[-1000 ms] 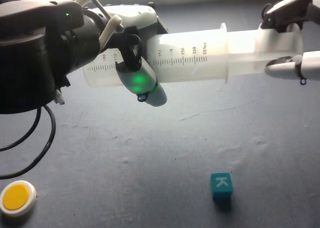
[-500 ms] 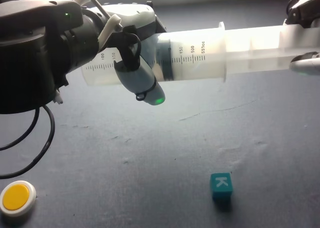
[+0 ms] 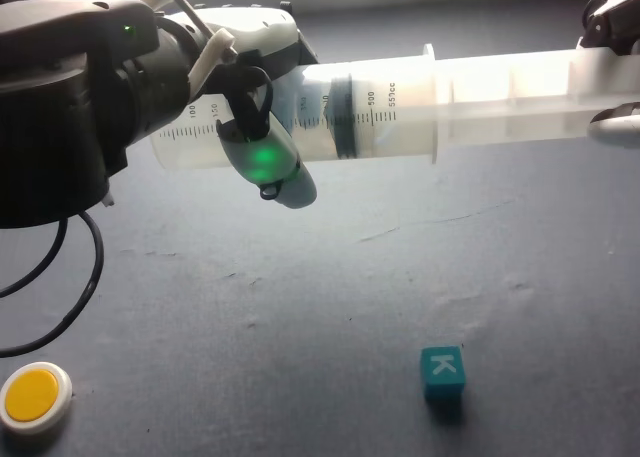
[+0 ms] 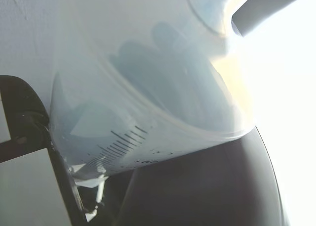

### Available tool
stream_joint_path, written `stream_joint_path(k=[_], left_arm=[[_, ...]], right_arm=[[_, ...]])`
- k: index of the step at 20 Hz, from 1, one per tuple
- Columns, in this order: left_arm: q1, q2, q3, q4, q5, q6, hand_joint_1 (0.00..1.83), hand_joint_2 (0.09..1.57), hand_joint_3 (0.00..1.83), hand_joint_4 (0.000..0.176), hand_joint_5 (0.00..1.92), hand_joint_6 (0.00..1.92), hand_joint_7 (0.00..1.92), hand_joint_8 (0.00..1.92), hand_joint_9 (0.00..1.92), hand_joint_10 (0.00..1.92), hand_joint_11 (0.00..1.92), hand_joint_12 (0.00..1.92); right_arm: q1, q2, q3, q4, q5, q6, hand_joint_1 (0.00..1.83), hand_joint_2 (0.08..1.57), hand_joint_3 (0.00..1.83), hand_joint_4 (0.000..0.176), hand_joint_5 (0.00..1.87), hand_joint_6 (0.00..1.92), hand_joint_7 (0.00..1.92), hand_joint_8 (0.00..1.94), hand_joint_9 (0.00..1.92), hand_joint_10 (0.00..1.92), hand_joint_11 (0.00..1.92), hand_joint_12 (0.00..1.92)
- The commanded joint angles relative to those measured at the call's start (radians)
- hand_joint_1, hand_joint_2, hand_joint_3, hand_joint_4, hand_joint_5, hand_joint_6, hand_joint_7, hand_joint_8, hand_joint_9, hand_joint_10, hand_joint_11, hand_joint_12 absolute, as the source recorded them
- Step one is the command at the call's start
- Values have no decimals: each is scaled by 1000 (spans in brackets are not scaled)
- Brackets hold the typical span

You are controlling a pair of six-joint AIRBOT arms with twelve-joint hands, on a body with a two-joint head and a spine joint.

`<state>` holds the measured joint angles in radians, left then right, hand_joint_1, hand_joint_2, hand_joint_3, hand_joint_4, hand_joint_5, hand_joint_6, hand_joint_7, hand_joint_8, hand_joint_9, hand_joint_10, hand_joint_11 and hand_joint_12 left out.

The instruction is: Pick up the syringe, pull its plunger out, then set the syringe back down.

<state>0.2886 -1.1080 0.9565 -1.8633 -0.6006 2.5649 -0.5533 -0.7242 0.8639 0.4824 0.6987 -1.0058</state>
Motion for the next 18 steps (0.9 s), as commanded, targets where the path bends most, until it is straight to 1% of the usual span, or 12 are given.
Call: stream_joint_path(k=[1, 2, 6, 8, 10, 12, 13, 14, 15, 16, 17, 18], left_arm=[[-13, 12, 2, 61, -41, 10, 1343, 1211, 0, 0, 727, 1308, 810, 1253, 722, 1465, 436, 1459], [-13, 12, 1, 61, -41, 11, 1343, 1210, 0, 0, 740, 1272, 802, 1292, 720, 1466, 445, 1467], [-12, 12, -1, 61, -41, 15, 1342, 1214, 0, 0, 742, 1279, 786, 1317, 714, 1476, 438, 1470], [-12, 12, 0, 61, -41, 16, 1347, 1199, 0, 0, 769, 1238, 820, 1251, 733, 1465, 446, 1476], [-12, 12, 0, 61, -41, 16, 1348, 1197, 0, 0, 763, 1242, 832, 1237, 738, 1454, 440, 1473], [-11, 12, 1, 61, -41, 16, 1347, 1203, 0, 0, 739, 1235, 830, 1250, 731, 1487, 445, 1490], [-11, 12, 1, 61, -41, 16, 1346, 1205, 1, 0, 740, 1247, 818, 1264, 729, 1490, 438, 1491], [-11, 12, 2, 61, -41, 16, 1346, 1204, 0, 0, 737, 1274, 824, 1238, 733, 1476, 437, 1481], [-11, 12, 2, 61, -41, 16, 1346, 1206, 0, 0, 727, 1286, 828, 1236, 727, 1481, 425, 1482], [-11, 12, 2, 61, -41, 16, 1346, 1201, 0, 0, 745, 1304, 837, 1220, 726, 1440, 433, 1457], [-10, 12, 2, 61, -41, 16, 1347, 1197, 0, 0, 755, 1312, 839, 1204, 734, 1415, 445, 1427], [-10, 12, 2, 62, -41, 16, 1346, 1197, 0, 0, 764, 1299, 833, 1221, 729, 1415, 441, 1419]], right_arm=[[6, 20, 8, 6, 136, -8, 1367, 1125, 1, 0, 906, 1146, 993, 968, 856, 1128, 662, 790], [6, 21, 8, 6, 140, -9, 1367, 1125, 0, 0, 912, 1143, 993, 942, 849, 1154, 656, 788], [6, 22, 8, 6, 140, -9, 1366, 1131, 0, 0, 898, 1143, 983, 969, 837, 1188, 638, 809], [6, 21, 8, 6, 140, -8, 1366, 1130, 0, 0, 905, 1131, 983, 952, 839, 1204, 638, 831], [6, 21, 8, 6, 140, -8, 1365, 1133, 0, 0, 898, 1145, 983, 944, 829, 1221, 613, 838], [6, 21, 8, 6, 139, -8, 1365, 1134, 0, 0, 906, 1121, 984, 971, 815, 1224, 611, 840], [6, 21, 8, 6, 139, -6, 1359, 1154, 1, 0, 885, 1110, 944, 1089, 751, 1308, 513, 897], [6, 21, 8, 6, 139, -5, 1222, 1175, 0, 0, 837, 1165, 896, 1173, 703, 771, 416, 888], [6, 21, 8, 5, 139, -4, 1082, 1140, 0, 0, 578, 482, 632, 491, 549, 396, 215, 830], [6, 20, 8, 5, 138, -2, 1026, 1074, 0, 0, 499, 151, 557, 162, 484, 158, 119, 778], [6, 20, 8, 5, 138, -2, 998, 1062, 0, 0, 429, 36, 498, 43, 434, 52, 52, 764], [6, 20, 8, 4, 138, -2, 924, 1050, 0, 0, 335, 7, 413, 8, 380, 11, 10, 753]])
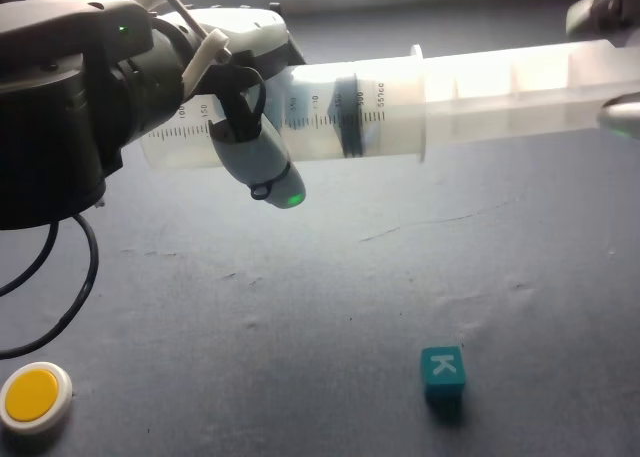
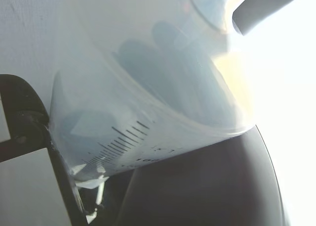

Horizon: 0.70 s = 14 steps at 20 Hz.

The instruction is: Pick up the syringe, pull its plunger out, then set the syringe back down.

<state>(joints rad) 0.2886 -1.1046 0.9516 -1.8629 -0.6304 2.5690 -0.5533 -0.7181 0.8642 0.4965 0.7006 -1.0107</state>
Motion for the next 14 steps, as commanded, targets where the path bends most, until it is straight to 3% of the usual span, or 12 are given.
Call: stream_joint_path(k=[1, 5, 7, 10, 14], left_arm=[[-10, 8, 6, 63, -11, 12, 1347, 1195, 0, 0, 780, 1265, 825, 1253, 731, 1414, 448, 1421], [-10, 8, 7, 64, -11, 12, 1345, 1203, 0, 0, 760, 1286, 813, 1242, 722, 1452, 427, 1452], [-10, 9, 8, 67, -11, 12, 1347, 1197, 0, 0, 765, 1274, 835, 1226, 733, 1427, 432, 1447], [-12, 14, 13, 70, -10, 12, 1344, 1202, 0, 0, 763, 1309, 815, 1237, 721, 1429, 436, 1420], [-11, 24, 25, 75, -9, 12, 1343, 1205, 0, 0, 759, 1319, 809, 1261, 720, 1420, 466, 1403]], right_arm=[[6, 13, 8, -10, 136, 3, 879, 1031, 0, 0, 232, 1, 311, 1, 312, 1, 1, 673], [6, 12, 8, -12, 136, 3, 820, 932, 0, 0, 135, 0, 215, 1, 231, 0, 0, 611], [6, 12, 8, -13, 135, 3, 830, 891, 0, 0, 56, 0, 135, 0, 156, 0, 0, 471], [6, 12, 7, -17, 135, 3, 689, 826, 0, 0, 0, 0, 15, 0, 25, 3, 0, 201], [5, 10, 6, -21, 135, 3, 654, 784, 0, 0, 0, 0, 29, 5, 53, 9, 0, 285]])
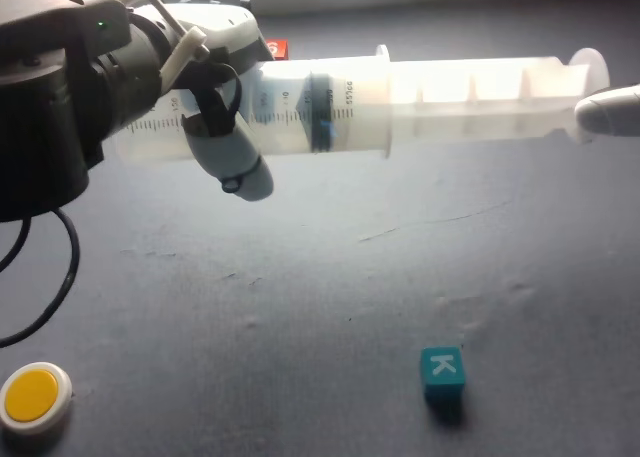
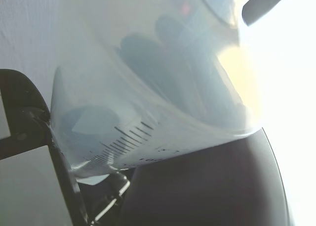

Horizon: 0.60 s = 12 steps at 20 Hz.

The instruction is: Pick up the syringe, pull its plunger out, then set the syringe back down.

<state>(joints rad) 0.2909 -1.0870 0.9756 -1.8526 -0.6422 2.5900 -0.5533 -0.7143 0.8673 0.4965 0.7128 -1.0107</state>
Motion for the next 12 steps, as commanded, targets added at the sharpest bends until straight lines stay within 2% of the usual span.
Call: stream_joint_path(k=[1, 3, 4, 6, 7, 9, 10, 12], left_arm=[[-11, 10, 6, 68, 10, -9, 1340, 1211, 2, 0, 750, 1338, 788, 1285, 707, 1440, 448, 1413], [-4, 16, 15, 74, 23, -9, 1346, 1197, 0, 0, 783, 1277, 814, 1254, 729, 1415, 459, 1416], [4, 20, 21, 78, 35, -9, 1347, 1196, 0, 0, 783, 1257, 819, 1256, 730, 1425, 457, 1419], [23, 21, 33, 94, 56, -28, 1345, 1200, 0, 0, 767, 1289, 818, 1241, 728, 1430, 448, 1418], [36, 22, 38, 121, 62, -63, 1344, 1204, 1, 0, 745, 1307, 822, 1235, 722, 1448, 425, 1433], [75, 22, 46, 181, 62, -144, 1341, 1210, 2, 0, 718, 1355, 815, 1260, 720, 1428, 440, 1420], [89, 22, 50, 189, 62, -160, 1341, 1211, 1, 0, 729, 1333, 805, 1283, 715, 1435, 440, 1418], [127, 24, 53, 227, 62, -218, 1344, 1203, 0, 0, 752, 1311, 817, 1261, 727, 1413, 446, 1421]], right_arm=[[5, 6, 3, -23, 123, 3, 648, 782, 0, 0, 0, 0, 36, 6, 57, 9, 0, 289], [5, 5, 2, -23, 123, 3, 634, 794, 1, 0, 0, 0, 21, 1, 43, 1, 0, 237], [5, 5, 2, -23, 123, 4, 673, 789, 0, 0, 0, 0, 37, 5, 55, 4, 0, 254], [5, 5, 2, -24, 123, 6, 635, 785, 1, 0, 0, 0, 52, 2, 68, 2, 0, 321], [5, 5, 2, -24, 123, 6, 636, 811, 9, 0, 0, 0, 19, 5, 32, 4, 0, 228], [4, 5, 2, -25, 123, 6, 633, 805, 1, 0, 0, 0, 47, 5, 60, 6, 0, 307], [4, 5, 2, -26, 123, 6, 655, 819, 5, 0, 0, 0, 29, 6, 47, 4, 0, 248], [4, 4, 2, -26, 123, 8, 640, 824, 3, 0, 0, 0, 37, 5, 64, 6, 0, 282]])
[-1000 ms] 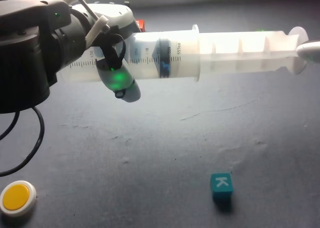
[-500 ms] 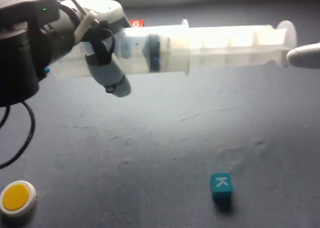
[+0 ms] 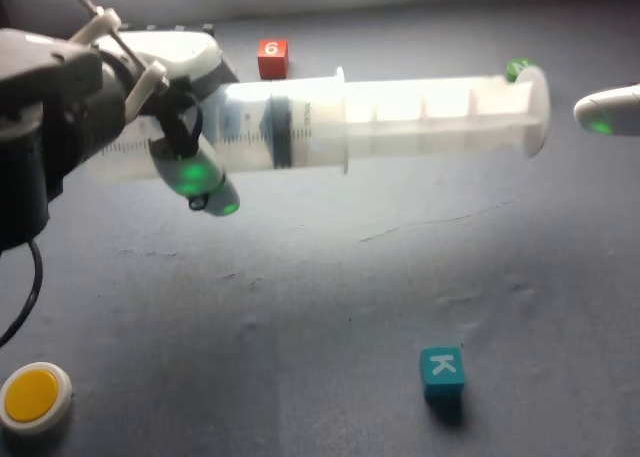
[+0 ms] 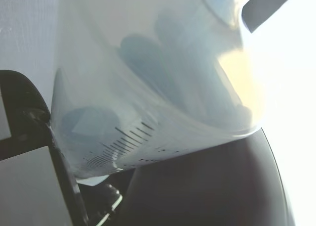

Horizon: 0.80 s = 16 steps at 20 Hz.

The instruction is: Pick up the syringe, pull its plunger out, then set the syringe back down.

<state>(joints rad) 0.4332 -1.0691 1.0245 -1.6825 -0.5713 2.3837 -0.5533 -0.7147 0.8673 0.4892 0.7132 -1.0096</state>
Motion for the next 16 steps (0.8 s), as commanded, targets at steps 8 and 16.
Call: stream_joint_path(k=[8, 16], left_arm=[[121, 16, -10, 199, -17, -202, 1344, 1204, 0, 0, 760, 1311, 815, 1241, 715, 1434, 447, 1422], [219, 10, -19, 288, -44, -345, 1340, 1208, 2, 0, 733, 1334, 812, 1242, 716, 1452, 417, 1461]], right_arm=[[3, 4, 2, -20, 123, 10, 618, 835, 0, 0, 0, 0, 55, 4, 80, 4, 0, 300], [3, 3, 2, -20, 125, 13, 610, 856, 3, 0, 0, 0, 29, 0, 62, 0, 0, 298]])
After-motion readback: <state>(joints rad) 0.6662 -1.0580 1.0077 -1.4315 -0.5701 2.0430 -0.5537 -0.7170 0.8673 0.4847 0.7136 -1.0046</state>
